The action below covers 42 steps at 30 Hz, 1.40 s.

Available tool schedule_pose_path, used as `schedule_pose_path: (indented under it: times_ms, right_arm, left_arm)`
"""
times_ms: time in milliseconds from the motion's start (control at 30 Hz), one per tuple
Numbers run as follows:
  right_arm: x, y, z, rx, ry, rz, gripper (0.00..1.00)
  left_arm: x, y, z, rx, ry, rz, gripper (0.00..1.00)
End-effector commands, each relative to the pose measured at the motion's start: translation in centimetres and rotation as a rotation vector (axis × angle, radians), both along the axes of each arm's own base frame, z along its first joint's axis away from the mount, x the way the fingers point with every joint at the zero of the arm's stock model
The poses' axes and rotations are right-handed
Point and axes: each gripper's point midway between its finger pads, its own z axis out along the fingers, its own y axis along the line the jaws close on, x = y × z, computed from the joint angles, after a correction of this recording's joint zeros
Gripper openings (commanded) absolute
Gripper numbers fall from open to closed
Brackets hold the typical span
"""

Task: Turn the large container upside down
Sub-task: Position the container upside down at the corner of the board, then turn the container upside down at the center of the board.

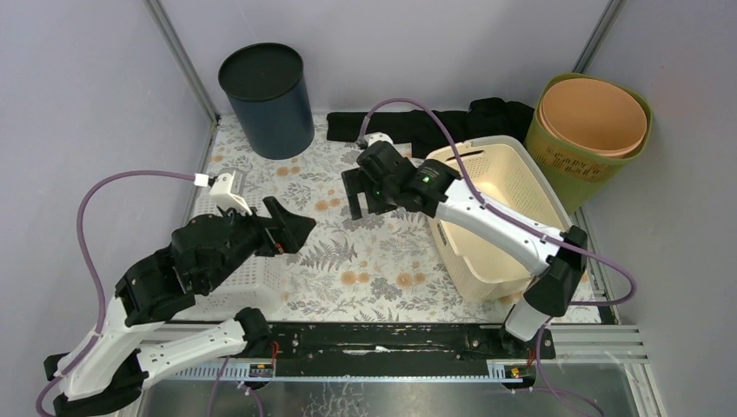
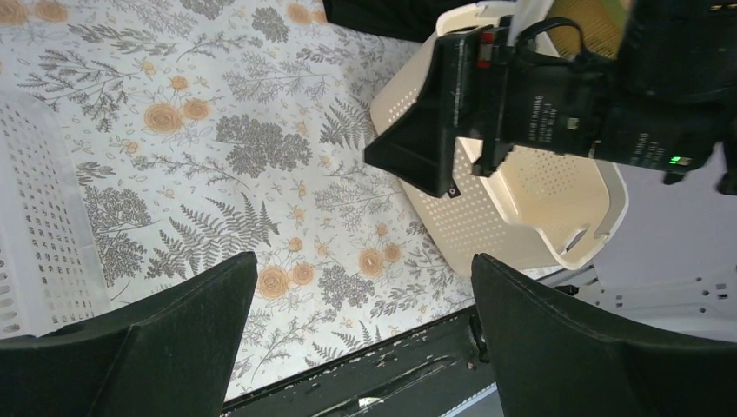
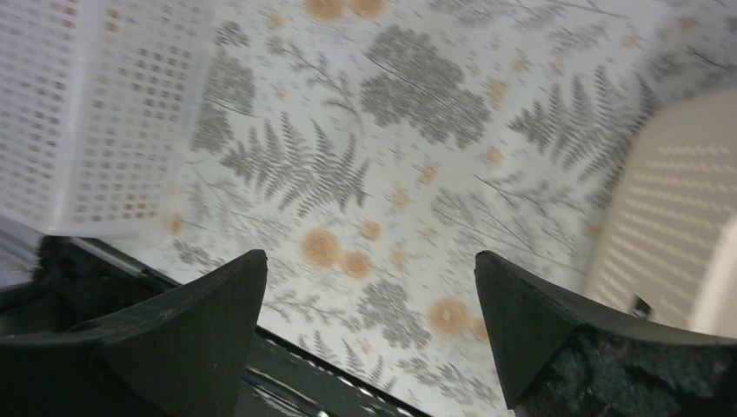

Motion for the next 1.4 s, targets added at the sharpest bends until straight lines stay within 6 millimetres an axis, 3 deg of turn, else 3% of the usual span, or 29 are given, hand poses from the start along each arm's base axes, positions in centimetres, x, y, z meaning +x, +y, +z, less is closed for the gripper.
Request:
schedule_pose_path:
  times_ms: [0,267,600,800,1167,1367]
  right_arm:
    - [-1.1,-6.5,0.6,-0.213,-0.036,-0.071,0.95]
    - [-1.5,-12.1,-0.8,-0.399,0.000,-0.166,0.94]
    - [-1.4,-16.8,-1.1,-0.509,0.026,-0.257,0.90]
    - [-1.9,-17.6,-3.1,-0.460,0.127,-0.229,0.85]
    - [-3.2,-18.1,-6.7,-0.465,0.259,-0.164,0.58]
    - [-3.6,-18.2,-7.9,-0.497,0.295,-0.138,0.48]
  left_arm:
    - [0.6,-2.0,-0.4,0.008,0.004,-0.042,1.00]
    - [1.5,-4.3,-4.0,0.103,0.083,-0.082,1.00]
    - [1.8,-5.2,-5.5,0.122,0.103,-0.095,1.00]
    - [1.8,-5.4,-5.9,0.131,0.110,-0.101,1.00]
    - [1.5,-5.4,-6.1,0.128,0.114,-0.113,1.00]
    - [1.1,-5.1,-6.1,0.121,0.115,-0.120,1.00]
